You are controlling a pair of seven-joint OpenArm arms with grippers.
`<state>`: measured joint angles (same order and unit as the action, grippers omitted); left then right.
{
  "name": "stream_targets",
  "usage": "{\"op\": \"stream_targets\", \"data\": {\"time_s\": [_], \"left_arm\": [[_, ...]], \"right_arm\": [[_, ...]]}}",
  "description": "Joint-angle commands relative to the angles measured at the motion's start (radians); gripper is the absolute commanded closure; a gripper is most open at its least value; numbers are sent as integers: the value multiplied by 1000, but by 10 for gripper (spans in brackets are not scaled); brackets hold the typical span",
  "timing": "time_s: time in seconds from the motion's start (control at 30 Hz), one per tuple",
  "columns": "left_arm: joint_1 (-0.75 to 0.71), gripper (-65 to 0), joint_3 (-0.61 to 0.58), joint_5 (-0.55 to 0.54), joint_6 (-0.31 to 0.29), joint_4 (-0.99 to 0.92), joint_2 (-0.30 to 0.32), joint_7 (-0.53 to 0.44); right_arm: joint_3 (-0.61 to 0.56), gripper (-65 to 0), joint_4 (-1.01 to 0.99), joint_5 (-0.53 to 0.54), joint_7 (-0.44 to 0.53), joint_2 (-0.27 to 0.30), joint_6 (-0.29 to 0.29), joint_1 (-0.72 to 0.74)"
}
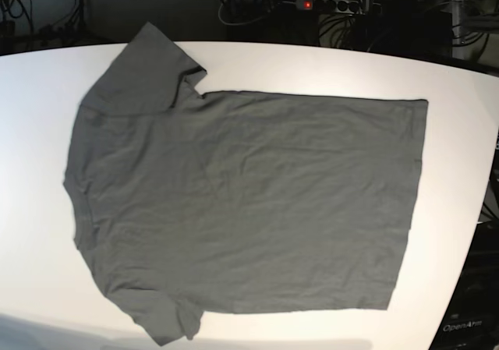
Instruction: Fold the T-shirt properly
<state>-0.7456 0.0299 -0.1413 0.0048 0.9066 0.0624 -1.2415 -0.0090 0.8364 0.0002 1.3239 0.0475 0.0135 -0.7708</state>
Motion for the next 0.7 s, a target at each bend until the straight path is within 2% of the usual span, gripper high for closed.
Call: {"op": "stream_targets", "data": {"time_s": [0.0, 0.13, 0.3, 0.43, 0.6, 0.67], "left_arm": [[-21, -11, 0, -4, 2, 10, 1, -22], [-1, -11, 0, -1, -1, 10, 1, 36], [11, -11, -6, 1, -4, 12, 3, 118], [31, -11, -9, 2, -6, 12, 3, 122], [33, -11, -9, 2, -6, 12, 3, 122], [33, -11, -9, 2, -6, 12, 3, 124]], "right_arm": [[1, -7, 16, 1, 30, 2, -19, -22], [-1, -7, 25, -15, 29, -2, -19, -20], [5, -9, 25, -127, 29, -4, -19, -3], [7, -9, 27, -187, -8, -8, -22, 18], [8, -10, 25, -194, -25, -16, -22, 40], [8, -29, 34, -194, -27, -15, -22, 41]]}}
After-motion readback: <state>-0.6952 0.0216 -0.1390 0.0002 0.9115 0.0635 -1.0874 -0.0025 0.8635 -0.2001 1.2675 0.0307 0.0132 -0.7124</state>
